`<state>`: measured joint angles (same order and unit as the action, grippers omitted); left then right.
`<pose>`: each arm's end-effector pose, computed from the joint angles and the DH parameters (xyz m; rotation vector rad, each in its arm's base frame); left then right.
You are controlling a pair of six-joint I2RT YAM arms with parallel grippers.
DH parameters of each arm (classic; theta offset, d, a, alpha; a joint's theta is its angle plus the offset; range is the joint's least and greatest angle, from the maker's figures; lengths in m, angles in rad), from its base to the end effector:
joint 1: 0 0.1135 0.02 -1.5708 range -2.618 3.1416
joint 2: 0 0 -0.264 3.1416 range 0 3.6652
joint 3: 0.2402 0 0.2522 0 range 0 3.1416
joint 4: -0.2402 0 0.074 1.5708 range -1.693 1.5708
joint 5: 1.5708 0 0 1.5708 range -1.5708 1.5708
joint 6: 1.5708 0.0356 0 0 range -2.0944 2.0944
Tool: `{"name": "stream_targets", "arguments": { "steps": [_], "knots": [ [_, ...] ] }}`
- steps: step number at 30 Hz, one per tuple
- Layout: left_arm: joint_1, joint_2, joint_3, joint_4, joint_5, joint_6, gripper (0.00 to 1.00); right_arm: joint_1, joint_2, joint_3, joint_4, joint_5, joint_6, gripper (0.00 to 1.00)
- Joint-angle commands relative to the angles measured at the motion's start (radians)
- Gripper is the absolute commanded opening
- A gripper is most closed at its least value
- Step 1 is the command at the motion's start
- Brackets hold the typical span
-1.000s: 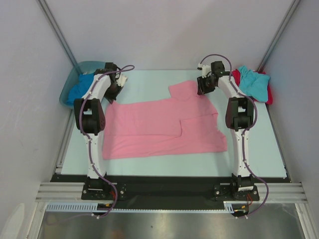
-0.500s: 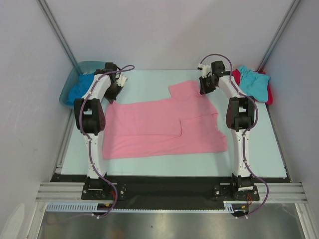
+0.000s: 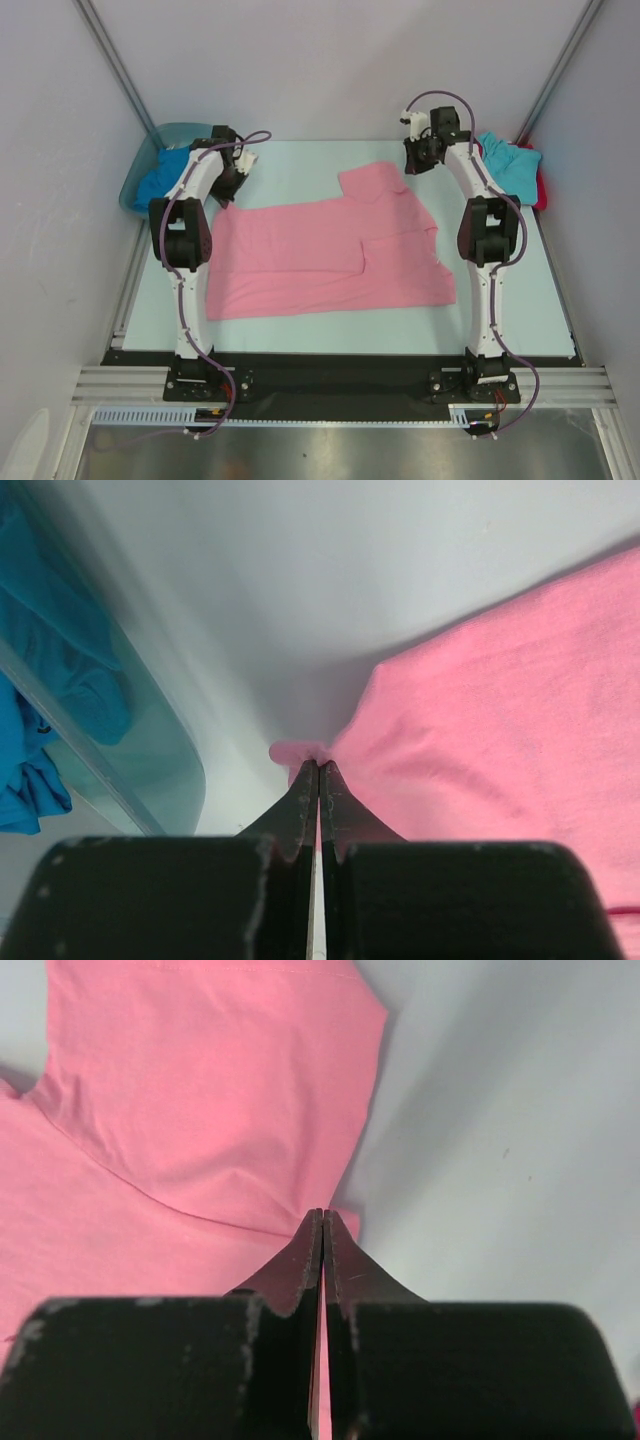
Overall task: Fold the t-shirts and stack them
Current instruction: Fold the tshirt
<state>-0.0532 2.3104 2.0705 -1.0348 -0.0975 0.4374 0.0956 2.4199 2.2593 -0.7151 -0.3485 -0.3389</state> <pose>0.4816 -0.0222 0.2039 0.6747 2.7809 0.2185 0.5348 0.0635 0.2254 -0.6655 2.3062 0.3132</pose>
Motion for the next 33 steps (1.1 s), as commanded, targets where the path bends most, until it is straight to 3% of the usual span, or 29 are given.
{"name": "stream_targets", "arguments": {
  "steps": [1, 3, 4, 5, 10, 33],
  "knots": [
    [-0.008, -0.06, 0.008, 0.002, 0.021, 0.004, 0.0, -0.004, -0.09, -0.015, -0.001, 0.0, -0.02, 0.0],
    [-0.01, -0.065, 0.0, 0.004, 0.024, 0.003, 0.0, -0.004, -0.09, -0.03, 0.003, -0.003, -0.023, 0.07],
    [-0.01, -0.063, -0.003, 0.007, 0.024, 0.003, 0.0, -0.002, -0.085, -0.035, 0.0, -0.001, -0.025, 0.22],
    [-0.01, -0.066, -0.006, 0.007, 0.022, 0.003, 0.0, -0.002, -0.078, -0.038, 0.0, -0.003, -0.028, 0.29],
    [-0.01, -0.078, -0.026, 0.012, 0.018, 0.004, 0.0, 0.001, -0.045, -0.032, -0.006, -0.01, -0.031, 0.49],
    [-0.011, -0.08, -0.029, 0.016, 0.008, 0.012, 0.0, 0.012, 0.042, -0.037, 0.011, -0.029, -0.02, 0.45]
  ]
}}
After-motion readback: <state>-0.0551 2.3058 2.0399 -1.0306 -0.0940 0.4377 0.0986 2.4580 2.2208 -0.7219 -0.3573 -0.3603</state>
